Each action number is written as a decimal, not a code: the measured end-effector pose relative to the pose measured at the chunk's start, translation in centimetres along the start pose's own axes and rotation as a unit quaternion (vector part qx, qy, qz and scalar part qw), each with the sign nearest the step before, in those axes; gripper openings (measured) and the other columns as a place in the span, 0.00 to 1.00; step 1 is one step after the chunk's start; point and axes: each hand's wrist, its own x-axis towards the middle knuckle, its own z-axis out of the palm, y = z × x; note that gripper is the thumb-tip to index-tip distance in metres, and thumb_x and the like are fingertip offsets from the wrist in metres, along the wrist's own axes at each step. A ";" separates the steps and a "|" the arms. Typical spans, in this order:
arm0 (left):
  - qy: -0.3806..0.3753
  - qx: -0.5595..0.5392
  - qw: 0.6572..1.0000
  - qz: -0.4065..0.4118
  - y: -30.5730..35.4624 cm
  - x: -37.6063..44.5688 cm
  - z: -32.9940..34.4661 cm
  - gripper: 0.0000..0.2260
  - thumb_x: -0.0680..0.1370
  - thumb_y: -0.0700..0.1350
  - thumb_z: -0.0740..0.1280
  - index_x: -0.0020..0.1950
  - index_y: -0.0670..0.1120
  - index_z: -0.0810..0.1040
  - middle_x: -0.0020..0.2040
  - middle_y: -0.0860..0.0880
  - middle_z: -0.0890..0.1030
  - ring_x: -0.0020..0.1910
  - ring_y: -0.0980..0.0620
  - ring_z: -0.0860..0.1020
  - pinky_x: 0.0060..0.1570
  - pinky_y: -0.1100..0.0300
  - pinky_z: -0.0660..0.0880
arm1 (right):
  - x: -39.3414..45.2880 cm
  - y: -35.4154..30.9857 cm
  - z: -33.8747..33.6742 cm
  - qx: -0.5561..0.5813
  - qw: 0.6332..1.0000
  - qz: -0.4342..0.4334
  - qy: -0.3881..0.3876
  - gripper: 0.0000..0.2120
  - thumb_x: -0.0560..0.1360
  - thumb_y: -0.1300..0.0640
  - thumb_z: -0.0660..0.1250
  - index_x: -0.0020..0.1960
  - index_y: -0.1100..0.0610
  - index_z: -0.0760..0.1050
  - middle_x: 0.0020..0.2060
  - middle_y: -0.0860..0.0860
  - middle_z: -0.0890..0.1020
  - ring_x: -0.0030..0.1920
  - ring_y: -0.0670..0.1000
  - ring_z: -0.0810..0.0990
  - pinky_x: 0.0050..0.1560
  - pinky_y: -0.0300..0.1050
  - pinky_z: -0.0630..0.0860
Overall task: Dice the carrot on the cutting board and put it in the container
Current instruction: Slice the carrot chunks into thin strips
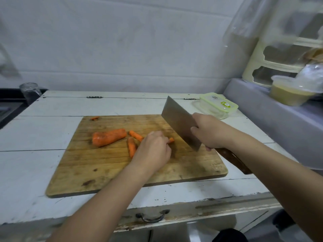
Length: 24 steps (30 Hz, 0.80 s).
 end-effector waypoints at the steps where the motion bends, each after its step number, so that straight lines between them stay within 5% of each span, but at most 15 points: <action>1: -0.004 0.000 1.000 -0.010 -0.2 0.1 0.1 0.13 0.78 0.41 0.63 0.55 0.47 0.86 0.51 0.49 0.80 0.57 0.47 0.76 0.60 0.46 0.75 | -0.5 0.0 -0.2 -0.007 1.000 -0.004 -0.006 0.11 0.83 0.58 0.56 0.42 0.48 0.62 0.38 0.54 0.78 0.24 0.51 0.81 0.30 0.46 0.76; 5: -0.007 0.007 1.000 -0.008 -0.2 0.2 0.1 0.13 0.79 0.39 0.64 0.57 0.46 0.86 0.53 0.48 0.79 0.57 0.47 0.74 0.60 0.50 0.75 | -1.9 -1.1 0.3 -0.037 0.998 -0.010 -0.039 0.03 0.83 0.58 0.57 0.52 0.50 0.65 0.40 0.52 0.76 0.27 0.51 0.81 0.28 0.43 0.73; 8: -0.004 0.012 1.000 0.000 0.0 0.1 0.2 0.11 0.80 0.39 0.65 0.58 0.46 0.85 0.53 0.49 0.78 0.56 0.49 0.74 0.57 0.54 0.75 | -1.3 -2.1 1.4 -0.064 0.997 -0.004 -0.053 0.09 0.81 0.62 0.60 0.57 0.50 0.66 0.40 0.49 0.74 0.30 0.50 0.79 0.27 0.41 0.72; 11: -0.012 0.017 1.000 -0.016 -0.4 0.2 0.5 0.09 0.78 0.38 0.67 0.53 0.45 0.85 0.52 0.49 0.78 0.57 0.47 0.74 0.58 0.48 0.76 | 0.9 -3.1 2.1 -0.104 0.994 -0.008 -0.039 0.14 0.77 0.66 0.66 0.60 0.56 0.70 0.42 0.52 0.79 0.31 0.49 0.75 0.27 0.43 0.68; 17: 0.033 0.010 0.999 -0.028 -0.2 -0.4 0.1 0.11 0.81 0.40 0.63 0.56 0.48 0.85 0.54 0.49 0.81 0.58 0.49 0.75 0.55 0.55 0.72 | 2.7 -0.6 1.5 -0.057 0.998 0.014 -0.023 0.12 0.76 0.66 0.64 0.57 0.55 0.71 0.44 0.57 0.82 0.29 0.55 0.81 0.34 0.49 0.81; 20: 0.035 0.004 0.998 -0.052 -0.1 0.0 0.1 0.10 0.82 0.43 0.63 0.55 0.49 0.84 0.54 0.51 0.81 0.58 0.49 0.77 0.57 0.53 0.75 | 2.1 1.9 0.7 0.002 1.000 0.004 -0.024 0.08 0.82 0.61 0.56 0.49 0.48 0.66 0.36 0.56 0.81 0.25 0.54 0.82 0.31 0.45 0.78; 24: 0.023 -0.014 0.998 -0.058 0.7 1.3 0.2 0.09 0.82 0.42 0.64 0.56 0.48 0.84 0.54 0.49 0.82 0.56 0.48 0.78 0.57 0.51 0.76 | 1.7 3.4 0.0 0.045 0.999 0.016 -0.004 0.06 0.83 0.58 0.56 0.47 0.54 0.65 0.27 0.53 0.77 0.22 0.52 0.79 0.29 0.42 0.71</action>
